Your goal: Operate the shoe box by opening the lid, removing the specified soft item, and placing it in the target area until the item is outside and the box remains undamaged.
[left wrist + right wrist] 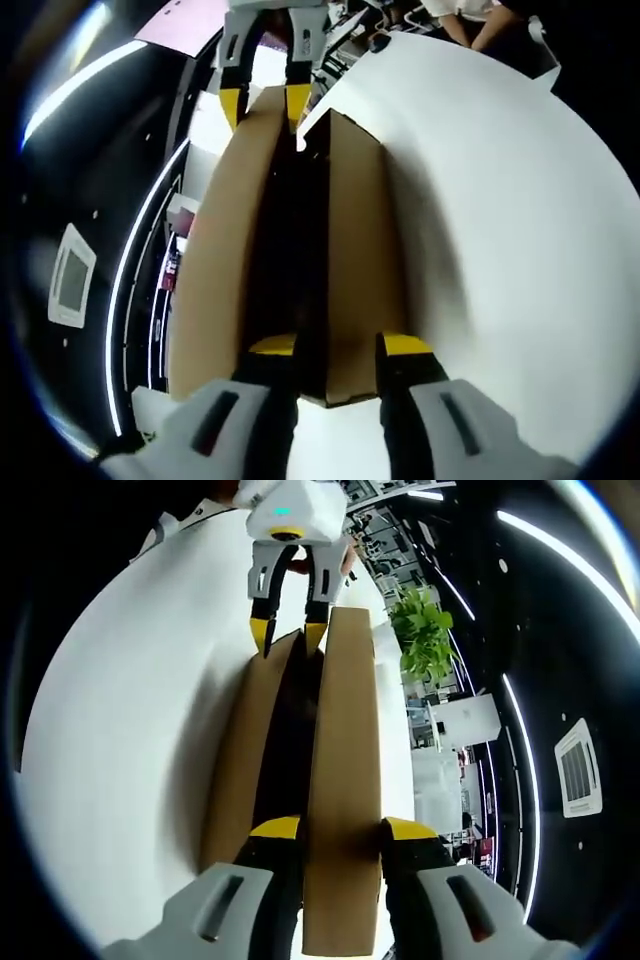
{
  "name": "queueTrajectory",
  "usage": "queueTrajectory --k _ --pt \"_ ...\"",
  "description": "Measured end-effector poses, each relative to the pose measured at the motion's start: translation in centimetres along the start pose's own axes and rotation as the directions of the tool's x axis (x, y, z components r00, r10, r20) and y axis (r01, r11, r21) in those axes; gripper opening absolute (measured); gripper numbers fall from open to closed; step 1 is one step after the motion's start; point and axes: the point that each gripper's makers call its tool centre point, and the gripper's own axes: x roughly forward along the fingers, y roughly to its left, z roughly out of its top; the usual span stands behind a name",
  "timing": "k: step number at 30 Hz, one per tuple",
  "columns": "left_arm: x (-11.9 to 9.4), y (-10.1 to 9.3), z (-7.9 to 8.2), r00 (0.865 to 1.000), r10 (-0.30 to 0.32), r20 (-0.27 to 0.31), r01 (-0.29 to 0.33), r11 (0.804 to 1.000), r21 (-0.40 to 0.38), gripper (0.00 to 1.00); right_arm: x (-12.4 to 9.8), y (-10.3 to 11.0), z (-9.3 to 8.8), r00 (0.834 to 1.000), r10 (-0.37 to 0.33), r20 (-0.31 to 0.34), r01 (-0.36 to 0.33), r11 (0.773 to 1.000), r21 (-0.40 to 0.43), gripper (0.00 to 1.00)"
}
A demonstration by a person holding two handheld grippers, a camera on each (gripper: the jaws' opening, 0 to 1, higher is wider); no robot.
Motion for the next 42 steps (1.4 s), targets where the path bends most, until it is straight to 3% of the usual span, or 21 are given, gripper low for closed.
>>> queueTrajectory --k 13,30,42 --pt "0.76 -0.68 -0.11 0.999 -0.045 -0.007 0.045 0.998 0.036 0.21 0.05 0.01 -0.06 1.0 -0.002 -0.005 0.002 1.0 -0.001 0.29" --pt "0.96 -0.74 -0.08 0.998 -0.058 -0.002 0.058 0.998 0.027 0.2 0.04 0.08 -0.13 1.0 0.001 -0.007 -0.001 1.0 -0.002 0.29" --pt "0.81 -0.97 -0.29 0.995 -0.093 -0.045 0.097 0.989 0.108 0.2 0.07 -0.07 -0.05 1.0 0.005 -0.023 -0.005 1.0 -0.005 0.29"
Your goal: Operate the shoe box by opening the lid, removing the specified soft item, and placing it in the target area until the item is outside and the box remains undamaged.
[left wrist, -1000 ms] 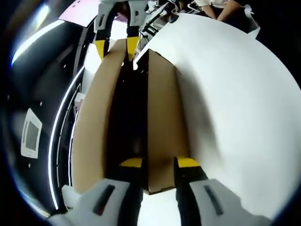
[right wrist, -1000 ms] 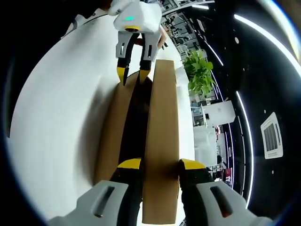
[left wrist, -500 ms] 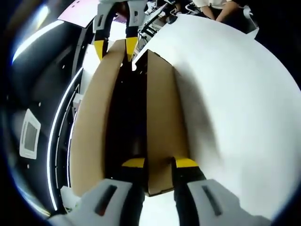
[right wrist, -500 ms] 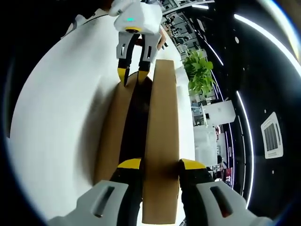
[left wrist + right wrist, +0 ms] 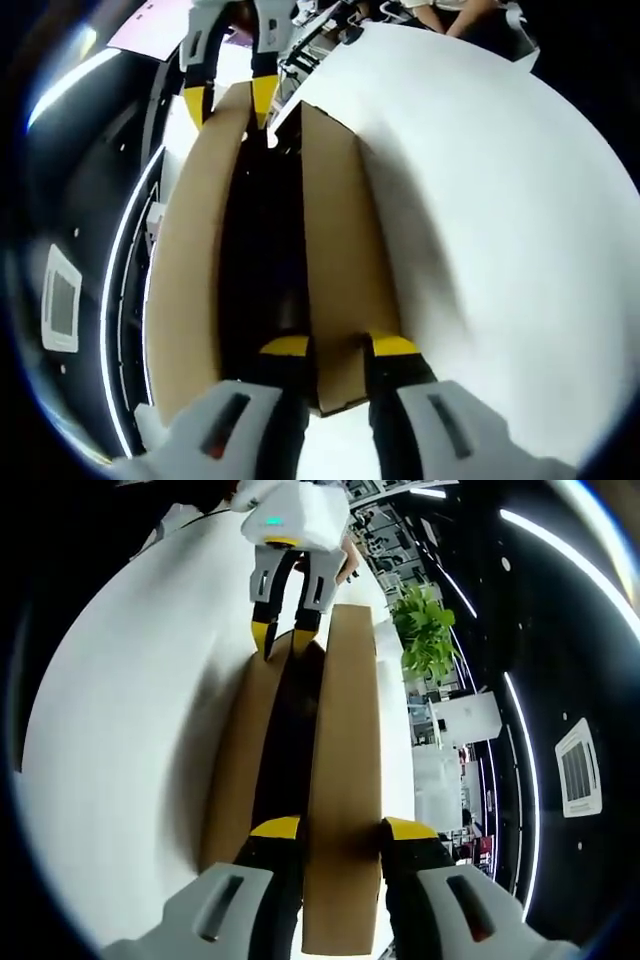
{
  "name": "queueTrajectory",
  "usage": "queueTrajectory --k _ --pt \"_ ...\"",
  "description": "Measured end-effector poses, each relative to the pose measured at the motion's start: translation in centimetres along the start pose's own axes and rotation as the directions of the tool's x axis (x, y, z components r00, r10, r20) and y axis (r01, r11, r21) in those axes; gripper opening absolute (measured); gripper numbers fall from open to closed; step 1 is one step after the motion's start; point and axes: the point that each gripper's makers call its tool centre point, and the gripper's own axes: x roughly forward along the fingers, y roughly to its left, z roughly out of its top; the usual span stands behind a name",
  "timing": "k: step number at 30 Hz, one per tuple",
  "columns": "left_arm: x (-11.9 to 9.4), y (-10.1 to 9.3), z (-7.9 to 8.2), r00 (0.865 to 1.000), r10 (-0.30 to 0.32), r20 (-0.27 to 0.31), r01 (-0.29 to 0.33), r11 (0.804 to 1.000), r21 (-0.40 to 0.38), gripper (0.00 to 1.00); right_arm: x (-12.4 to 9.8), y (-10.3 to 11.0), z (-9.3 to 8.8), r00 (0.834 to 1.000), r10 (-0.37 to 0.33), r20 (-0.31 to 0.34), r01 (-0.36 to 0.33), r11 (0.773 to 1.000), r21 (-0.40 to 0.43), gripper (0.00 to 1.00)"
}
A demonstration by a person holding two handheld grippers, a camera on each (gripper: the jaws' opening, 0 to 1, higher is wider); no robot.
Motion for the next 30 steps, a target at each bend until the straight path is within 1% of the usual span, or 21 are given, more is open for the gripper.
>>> queueTrajectory --k 1,5,9,13,16,22,24,25,30 --pt "-0.02 -0.01 -0.02 1.0 -0.005 -0.004 0.005 1.0 0.013 0.2 0.02 -0.01 0.02 1.0 0.0 -0.002 0.0 1.0 0.001 0.29" --pt "-0.01 0.04 -0.06 1.0 -0.018 -0.007 0.018 1.0 0.006 0.2 0.08 0.0 0.03 1.0 -0.003 -0.01 0.003 1.0 0.004 0.29" --pt "0.05 0.12 -0.02 0.999 -0.045 0.003 0.045 0.998 -0.041 0.18 0.06 -0.04 0.08 1.0 -0.001 -0.024 0.001 1.0 0.003 0.29" --pt "-0.08 0.03 0.02 0.997 -0.071 0.009 0.072 0.996 -0.05 0.17 0.05 -0.18 0.0 0.999 0.002 -0.033 -0.002 1.0 0.0 0.29" --pt "0.07 -0.06 0.07 0.997 -0.074 0.018 0.075 0.996 -0.053 0.17 0.0 -0.25 -0.03 0.999 0.001 -0.035 -0.001 1.0 0.001 0.29" --pt "0.11 -0.07 0.25 0.995 -0.094 0.04 0.098 0.992 -0.085 0.16 -0.07 -0.35 -0.07 0.999 -0.002 -0.042 0.002 1.0 0.001 0.29" --pt "0.0 -0.09 0.28 0.993 -0.106 0.053 0.11 0.991 -0.078 0.16 -0.1 -0.38 -0.11 0.999 -0.004 -0.044 0.004 1.0 -0.002 0.29" --pt "0.04 -0.08 0.34 0.992 -0.109 0.058 0.114 0.989 -0.093 0.15 -0.11 -0.36 -0.12 0.999 -0.004 -0.043 0.004 1.0 0.0 0.29" --pt "0.12 -0.17 0.4 0.993 -0.105 0.058 0.11 0.99 -0.093 0.15 -0.17 -0.39 -0.16 0.999 -0.008 -0.045 0.008 1.0 -0.006 0.29"
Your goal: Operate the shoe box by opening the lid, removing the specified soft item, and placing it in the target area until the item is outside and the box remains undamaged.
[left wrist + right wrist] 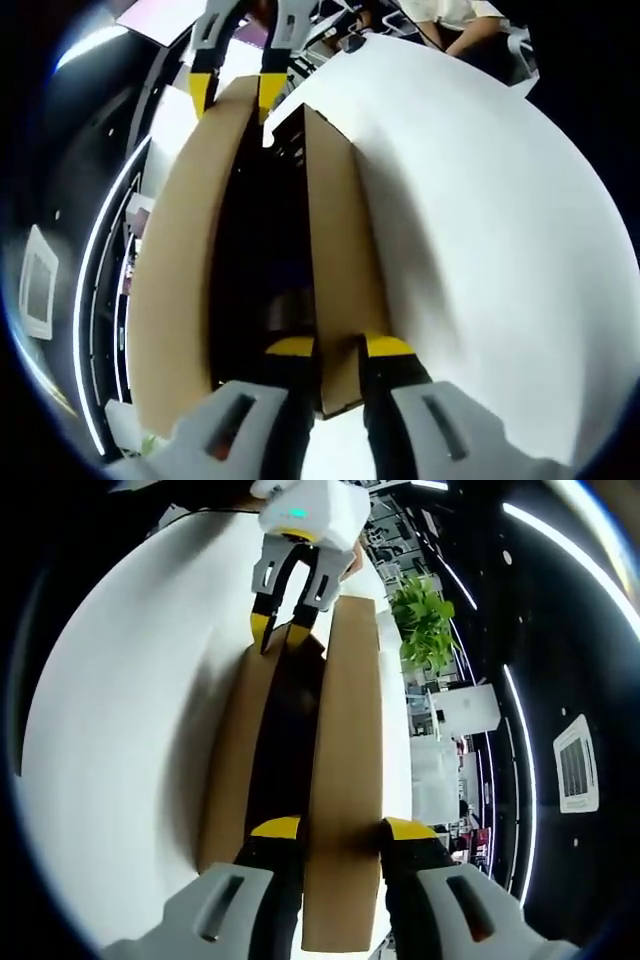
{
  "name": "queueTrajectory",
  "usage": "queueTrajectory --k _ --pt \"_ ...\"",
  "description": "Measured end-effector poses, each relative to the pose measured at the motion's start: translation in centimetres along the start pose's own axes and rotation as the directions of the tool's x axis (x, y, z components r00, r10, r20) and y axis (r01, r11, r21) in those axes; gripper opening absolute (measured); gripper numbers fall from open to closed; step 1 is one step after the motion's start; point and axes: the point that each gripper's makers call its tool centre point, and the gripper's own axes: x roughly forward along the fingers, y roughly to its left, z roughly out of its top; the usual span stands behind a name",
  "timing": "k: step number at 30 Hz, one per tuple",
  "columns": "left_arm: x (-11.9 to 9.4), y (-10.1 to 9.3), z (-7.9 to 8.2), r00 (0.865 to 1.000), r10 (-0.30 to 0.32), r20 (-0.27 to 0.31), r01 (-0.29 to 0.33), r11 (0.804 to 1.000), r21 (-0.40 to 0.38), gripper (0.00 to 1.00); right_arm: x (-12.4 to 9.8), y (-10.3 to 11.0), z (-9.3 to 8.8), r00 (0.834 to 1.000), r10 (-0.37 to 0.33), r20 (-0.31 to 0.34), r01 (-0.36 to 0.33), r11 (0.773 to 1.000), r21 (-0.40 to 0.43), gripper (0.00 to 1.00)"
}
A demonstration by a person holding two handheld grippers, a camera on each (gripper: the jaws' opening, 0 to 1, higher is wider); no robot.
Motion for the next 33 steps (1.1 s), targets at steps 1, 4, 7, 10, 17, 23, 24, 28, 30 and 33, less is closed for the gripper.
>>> queueTrajectory --k 1,4,7,10,17,23,24,28,30,33 --pt "0.0 0.0 0.0 1.0 -0.001 0.001 0.001 1.0 -0.001 0.15 0.0 0.0 0.0 1.0 0.0 0.0 0.0 1.0 0.001 0.29" --pt "0.0 0.0 0.0 1.0 -0.002 0.002 0.002 1.0 -0.007 0.15 0.0 -0.1 0.0 1.0 0.0 -0.002 0.0 1.0 -0.002 0.29" --pt "0.1 0.0 0.0 1.0 -0.004 0.005 0.004 1.0 -0.013 0.15 0.0 -0.2 0.0 1.0 -0.003 -0.003 0.003 1.0 -0.002 0.29" --pt "0.1 0.0 0.0 1.0 -0.009 0.01 0.009 1.0 -0.022 0.15 0.0 -0.2 -0.1 1.0 -0.006 -0.005 0.006 1.0 0.0 0.29" --pt "0.1 0.0 0.0 1.0 -0.012 0.013 0.012 1.0 -0.02 0.15 0.0 -0.3 -0.1 1.0 -0.002 -0.008 0.002 1.0 -0.004 0.29" --pt "0.1 0.0 0.0 1.0 -0.017 0.019 0.018 0.999 -0.038 0.15 0.0 -0.6 -0.1 1.0 -0.006 -0.014 0.006 1.0 -0.006 0.29" --pt "0.1 0.0 0.0 1.0 -0.018 0.02 0.018 0.999 -0.039 0.15 -0.1 -0.7 -0.1 1.0 -0.008 -0.015 0.008 1.0 -0.007 0.29" --pt "0.1 0.0 0.0 0.999 -0.021 0.024 0.022 0.999 -0.044 0.14 -0.2 -0.9 -0.2 1.0 -0.012 -0.017 0.012 1.0 -0.008 0.28" --pt "0.1 0.0 0.0 1.0 -0.02 0.023 0.021 0.999 -0.043 0.14 -0.2 -1.0 -0.2 1.0 -0.016 -0.018 0.016 1.0 -0.008 0.28" --pt "0.1 0.0 0.0 1.0 -0.018 0.023 0.019 0.999 -0.042 0.14 -0.2 -1.2 -0.2 1.0 -0.018 -0.018 0.018 1.0 -0.006 0.28"
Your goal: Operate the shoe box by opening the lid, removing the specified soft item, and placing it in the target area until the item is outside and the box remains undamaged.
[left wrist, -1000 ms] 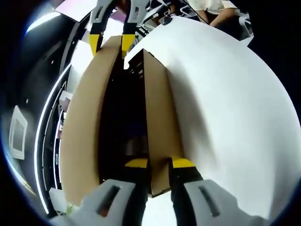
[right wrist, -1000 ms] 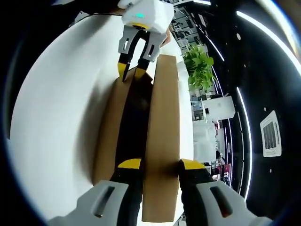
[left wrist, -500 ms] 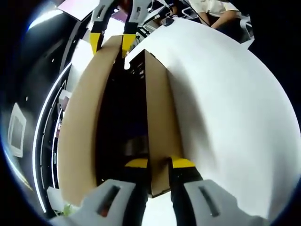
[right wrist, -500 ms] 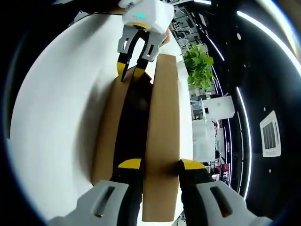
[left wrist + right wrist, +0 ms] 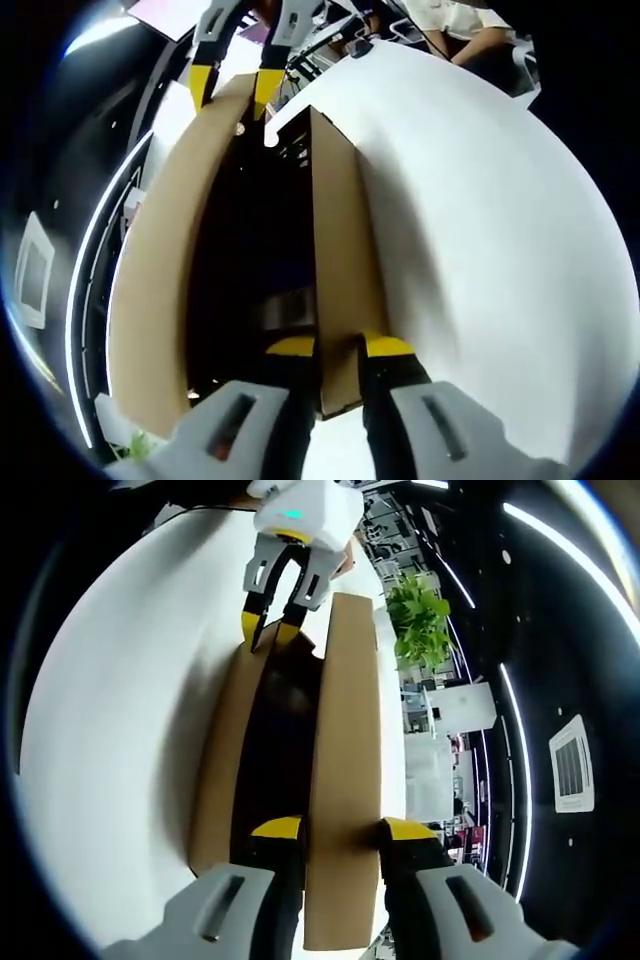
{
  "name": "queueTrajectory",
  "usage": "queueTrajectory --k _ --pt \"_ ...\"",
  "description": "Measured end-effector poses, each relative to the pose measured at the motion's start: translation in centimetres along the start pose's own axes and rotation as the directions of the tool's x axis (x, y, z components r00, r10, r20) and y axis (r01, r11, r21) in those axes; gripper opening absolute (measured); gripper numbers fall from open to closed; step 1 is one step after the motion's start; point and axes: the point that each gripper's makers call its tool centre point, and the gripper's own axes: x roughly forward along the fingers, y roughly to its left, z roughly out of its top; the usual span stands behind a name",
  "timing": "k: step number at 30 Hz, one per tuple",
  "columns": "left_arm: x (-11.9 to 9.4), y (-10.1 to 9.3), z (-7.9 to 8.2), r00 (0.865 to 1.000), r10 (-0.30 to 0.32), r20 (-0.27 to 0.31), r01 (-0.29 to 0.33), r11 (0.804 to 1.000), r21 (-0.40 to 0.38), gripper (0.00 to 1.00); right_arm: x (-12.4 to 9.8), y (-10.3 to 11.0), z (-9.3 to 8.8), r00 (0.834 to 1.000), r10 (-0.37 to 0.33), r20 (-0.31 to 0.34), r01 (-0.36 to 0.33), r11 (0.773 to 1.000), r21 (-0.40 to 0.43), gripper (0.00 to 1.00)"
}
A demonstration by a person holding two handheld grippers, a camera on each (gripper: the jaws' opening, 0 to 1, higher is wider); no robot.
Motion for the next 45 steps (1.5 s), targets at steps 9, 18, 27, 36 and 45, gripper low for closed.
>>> queueTrajectory --k 9,18,27,36,45 --pt "0.0 0.0 0.0 1.0 0.001 -0.001 -0.001 1.0 -0.003 0.15 0.0 -0.5 0.0 1.0 -0.017 0.0 0.017 1.0 0.006 0.28" --pt "0.0 0.0 -0.1 1.0 -0.002 0.001 0.002 1.0 -0.011 0.15 -0.1 -1.2 -0.1 0.999 -0.046 -0.006 0.046 0.999 0.01 0.27" --pt "0.0 0.0 0.0 1.0 -0.007 0.0 0.007 1.0 -0.019 0.14 -0.1 -2.0 -0.2 0.996 -0.086 -0.013 0.086 0.996 0.022 0.26" --pt "0.0 -0.1 0.0 1.0 -0.012 0.004 0.013 1.0 -0.025 0.14 0.0 -2.3 -0.2 0.994 -0.105 -0.014 0.106 0.994 0.025 0.26" --pt "0.1 0.0 0.0 1.0 -0.011 0.004 0.011 1.0 -0.028 0.14 0.0 -3.0 -0.2 0.991 -0.134 -0.021 0.134 0.991 0.024 0.25"
